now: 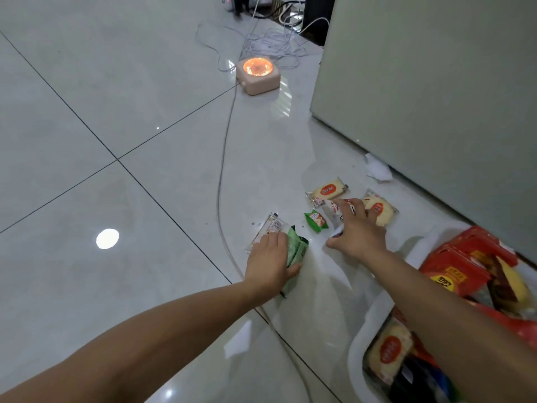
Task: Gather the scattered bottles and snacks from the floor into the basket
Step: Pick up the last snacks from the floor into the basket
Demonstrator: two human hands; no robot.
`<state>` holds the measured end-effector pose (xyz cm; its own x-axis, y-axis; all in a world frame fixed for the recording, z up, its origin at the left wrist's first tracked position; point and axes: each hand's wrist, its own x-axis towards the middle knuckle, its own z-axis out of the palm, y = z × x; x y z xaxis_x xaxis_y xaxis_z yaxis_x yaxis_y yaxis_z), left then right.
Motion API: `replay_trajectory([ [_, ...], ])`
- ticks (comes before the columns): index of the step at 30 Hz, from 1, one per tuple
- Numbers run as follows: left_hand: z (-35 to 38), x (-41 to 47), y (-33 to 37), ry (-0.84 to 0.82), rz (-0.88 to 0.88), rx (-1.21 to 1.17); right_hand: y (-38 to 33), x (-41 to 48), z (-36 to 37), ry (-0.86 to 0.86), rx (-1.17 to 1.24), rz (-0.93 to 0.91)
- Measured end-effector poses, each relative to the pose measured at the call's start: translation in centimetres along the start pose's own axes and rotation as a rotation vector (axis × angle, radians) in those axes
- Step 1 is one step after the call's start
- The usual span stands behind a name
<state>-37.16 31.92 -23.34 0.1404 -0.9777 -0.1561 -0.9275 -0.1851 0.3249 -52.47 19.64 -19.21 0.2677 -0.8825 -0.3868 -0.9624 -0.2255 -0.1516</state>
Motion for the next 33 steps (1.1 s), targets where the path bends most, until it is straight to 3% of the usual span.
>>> replay_trajectory([
  [6,-2.2,0.2,1.9,-0.015,0.003,-0.126,1.7,-2.5,-3.9,0.248,0.078,-0.094],
  [13,-7.7,2.7,10.9,0.042,0.239,-0.326,9.2,-7.5,-10.4,0.545,0.235,0.005],
  [15,-8.5,2.3,14.5,0.010,0.320,-0.410,12.7,-10.1,-11.3,0.557,0.217,0.067],
  [19,-7.9,-1.0,20.0,-0.213,0.353,-0.567,21.1,-15.8,-10.7,0.440,0.305,0.237],
  [22,-5.4,-3.7,20.6,-0.447,0.302,-0.467,25.2,-19.7,-8.4,0.372,0.360,0.372],
  [24,-3.9,-4.9,19.9,-0.518,0.279,-0.313,26.7,-21.4,-6.6,0.302,0.338,0.483],
  [28,-3.0,-6.1,18.9,-0.512,0.338,-0.108,27.3,-22.1,-4.3,0.077,0.232,0.521],
  [31,-3.7,-6.7,18.4,-0.428,0.405,-0.165,26.2,-21.2,-4.5,-0.123,0.219,0.499],
  [33,-4.2,-6.6,17.7,-0.318,0.481,-0.194,25.5,-20.8,-5.6,-0.160,0.210,0.484],
])
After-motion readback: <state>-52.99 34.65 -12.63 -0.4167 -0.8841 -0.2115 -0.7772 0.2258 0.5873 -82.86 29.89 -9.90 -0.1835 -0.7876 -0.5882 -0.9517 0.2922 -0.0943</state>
